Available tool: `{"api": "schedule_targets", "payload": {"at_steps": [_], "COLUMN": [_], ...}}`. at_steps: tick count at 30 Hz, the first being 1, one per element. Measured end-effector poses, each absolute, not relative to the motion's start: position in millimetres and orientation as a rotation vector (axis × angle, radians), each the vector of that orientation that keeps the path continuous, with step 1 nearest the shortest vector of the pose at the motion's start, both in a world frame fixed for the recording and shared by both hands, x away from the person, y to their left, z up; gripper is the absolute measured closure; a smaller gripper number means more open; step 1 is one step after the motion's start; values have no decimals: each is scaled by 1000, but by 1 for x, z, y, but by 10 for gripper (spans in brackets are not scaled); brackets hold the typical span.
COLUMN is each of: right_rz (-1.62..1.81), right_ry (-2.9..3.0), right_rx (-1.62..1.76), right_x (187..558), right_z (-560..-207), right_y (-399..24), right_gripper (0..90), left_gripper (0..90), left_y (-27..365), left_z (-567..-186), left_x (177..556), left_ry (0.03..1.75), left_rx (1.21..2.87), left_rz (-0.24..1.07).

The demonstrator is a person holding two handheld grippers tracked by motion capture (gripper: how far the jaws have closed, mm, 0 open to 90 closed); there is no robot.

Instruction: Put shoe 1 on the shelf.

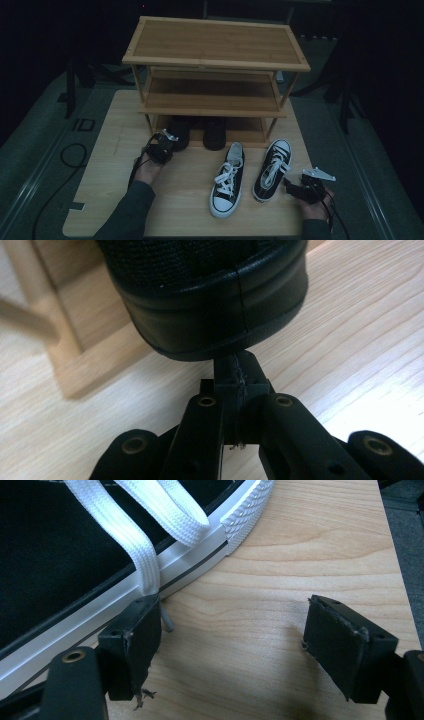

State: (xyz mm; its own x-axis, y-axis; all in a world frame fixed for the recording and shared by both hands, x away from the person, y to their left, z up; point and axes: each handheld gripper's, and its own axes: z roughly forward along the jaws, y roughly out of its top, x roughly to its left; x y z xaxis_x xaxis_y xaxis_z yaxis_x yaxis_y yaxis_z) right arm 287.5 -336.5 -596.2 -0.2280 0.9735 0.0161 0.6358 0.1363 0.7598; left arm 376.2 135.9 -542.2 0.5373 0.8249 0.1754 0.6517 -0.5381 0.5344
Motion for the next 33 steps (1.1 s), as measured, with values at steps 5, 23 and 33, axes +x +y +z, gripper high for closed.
{"api": "schedule_targets", "payload": {"at_steps": [5,23,33], "right_rz": [903,903,903], "right_ry": [1928,1928,1928], "right_rx": [1541,1540,1540], "right_x": [287,288,288], "right_z": [-596,-596,-596], "right_y": [-336,-337,-336], "right_gripper": [227,225,226], "left_gripper": [900,900,900], "left_y": [119,127,112], "left_z": [-545,-545,-539], "left_x": [379,386,394], "left_ry": [1167,1214,1194], "left_rx": [2397,2360,2355], "left_rz": [575,586,595]}}
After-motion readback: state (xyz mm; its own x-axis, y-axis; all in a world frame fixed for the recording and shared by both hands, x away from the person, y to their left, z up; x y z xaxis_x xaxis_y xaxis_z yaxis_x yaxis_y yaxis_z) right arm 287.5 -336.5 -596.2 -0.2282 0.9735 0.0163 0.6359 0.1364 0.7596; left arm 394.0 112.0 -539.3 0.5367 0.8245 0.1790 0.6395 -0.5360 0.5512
